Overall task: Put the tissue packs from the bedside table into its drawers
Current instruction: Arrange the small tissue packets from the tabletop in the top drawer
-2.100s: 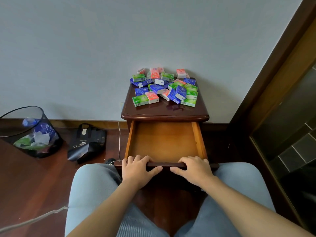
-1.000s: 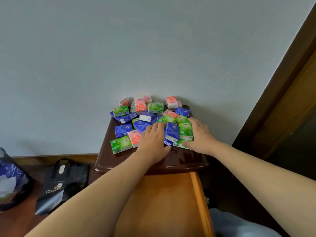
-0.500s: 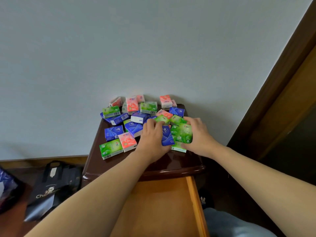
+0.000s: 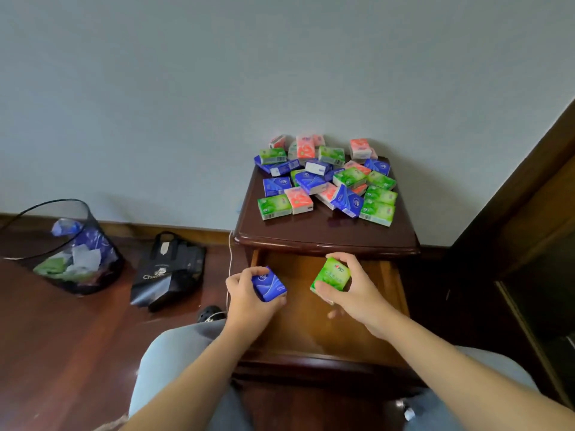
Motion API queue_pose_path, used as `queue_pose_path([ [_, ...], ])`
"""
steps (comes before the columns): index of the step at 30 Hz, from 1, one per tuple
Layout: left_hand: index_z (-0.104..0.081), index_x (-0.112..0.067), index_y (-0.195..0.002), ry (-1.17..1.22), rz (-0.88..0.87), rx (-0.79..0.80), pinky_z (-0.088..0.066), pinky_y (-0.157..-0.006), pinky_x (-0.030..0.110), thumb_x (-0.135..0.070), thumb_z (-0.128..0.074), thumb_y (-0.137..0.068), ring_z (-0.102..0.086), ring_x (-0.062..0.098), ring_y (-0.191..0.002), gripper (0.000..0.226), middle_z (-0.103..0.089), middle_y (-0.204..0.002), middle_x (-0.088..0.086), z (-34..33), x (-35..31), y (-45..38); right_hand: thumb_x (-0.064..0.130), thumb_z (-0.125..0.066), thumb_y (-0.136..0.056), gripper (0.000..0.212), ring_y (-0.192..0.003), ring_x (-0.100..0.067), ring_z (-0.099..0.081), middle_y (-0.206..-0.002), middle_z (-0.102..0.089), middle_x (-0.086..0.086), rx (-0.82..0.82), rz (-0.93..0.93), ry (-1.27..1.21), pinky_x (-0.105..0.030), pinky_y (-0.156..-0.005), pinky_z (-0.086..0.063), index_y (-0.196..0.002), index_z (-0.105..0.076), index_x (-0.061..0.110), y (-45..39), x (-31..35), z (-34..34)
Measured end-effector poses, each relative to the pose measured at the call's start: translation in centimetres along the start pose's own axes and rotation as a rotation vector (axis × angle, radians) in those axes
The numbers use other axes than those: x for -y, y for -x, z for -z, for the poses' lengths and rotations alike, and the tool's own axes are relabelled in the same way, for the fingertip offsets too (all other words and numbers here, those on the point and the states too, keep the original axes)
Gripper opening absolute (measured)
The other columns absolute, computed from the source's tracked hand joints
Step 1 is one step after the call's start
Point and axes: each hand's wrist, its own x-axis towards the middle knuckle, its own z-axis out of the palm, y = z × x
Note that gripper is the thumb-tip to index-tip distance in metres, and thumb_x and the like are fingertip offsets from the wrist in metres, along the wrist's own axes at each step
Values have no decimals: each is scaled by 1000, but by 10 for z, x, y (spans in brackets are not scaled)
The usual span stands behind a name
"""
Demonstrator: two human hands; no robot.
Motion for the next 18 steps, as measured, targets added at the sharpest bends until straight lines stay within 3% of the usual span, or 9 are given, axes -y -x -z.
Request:
queue_pose_path([
  [4, -55, -28, -121, 56, 16, -92, -41, -80, -3, -13, -93, -73, -55, 6, -107, 63, -34, -129, -2, 13, 22, 19, 32, -73, -98, 24, -103, -25, -73, -124, -63, -3, 2, -124, -67, -47, -64, -66, -115, -68, 49, 0, -22, -47],
  [6, -55, -30, -122, 108, 12, -116, -43, -81, -2, -13, -91, -75, -54, 4, -108, 61, -34, -129, -5, 15, 27, 22, 37, -63, -104, 15, -103, -27, -73, -123, -64, -3, -9, -159, -58, -46, -62, -65, -112, -72, 46, -3, -29, -64],
  [9, -54, -31, -128, 140, -4, -159, -46, -84, 4, -14, -89, -78, -53, 2, -112, 63, -34, -130, -7, 14, 30, 23, 37, -57, -107, 16, -103, -30, -71, -126, -60, -4, -69, -262, -53, -44, -60, -65, -119, -67, 40, -16, -36, -82],
  [12, -53, -26, -134, 203, 13, -208, -47, -80, 2, -14, -89, -80, -55, 4, -110, 66, -34, -132, -4, 13, 34, 20, 18, -70, -100, 38, -97, -27, -72, -129, -57, -6, -133, -388, -144, -41, -57, -64, -133, -51, 23, -35, -41, -93],
  [14, -52, -27, -134, 275, 48, -231, -47, -78, 0, -17, -90, -80, -57, 3, -109, 67, -34, -133, -4, 14, 36, 18, 7, -76, -95, 45, -95, -27, -74, -127, -62, -10, -158, -432, -182, -38, -58, -64, -132, -51, 16, -47, -42, -101],
  [18, -55, -30, -129, 405, 79, -285, -44, -76, -2, -26, -92, -77, -53, -15, -103, 63, -40, -128, -9, 16, 36, 17, 5, -80, -90, 44, -101, -34, -74, -124, -65, -15, -251, -429, -234, -34, -56, -64, -125, -54, 14, -68, -41, -117],
])
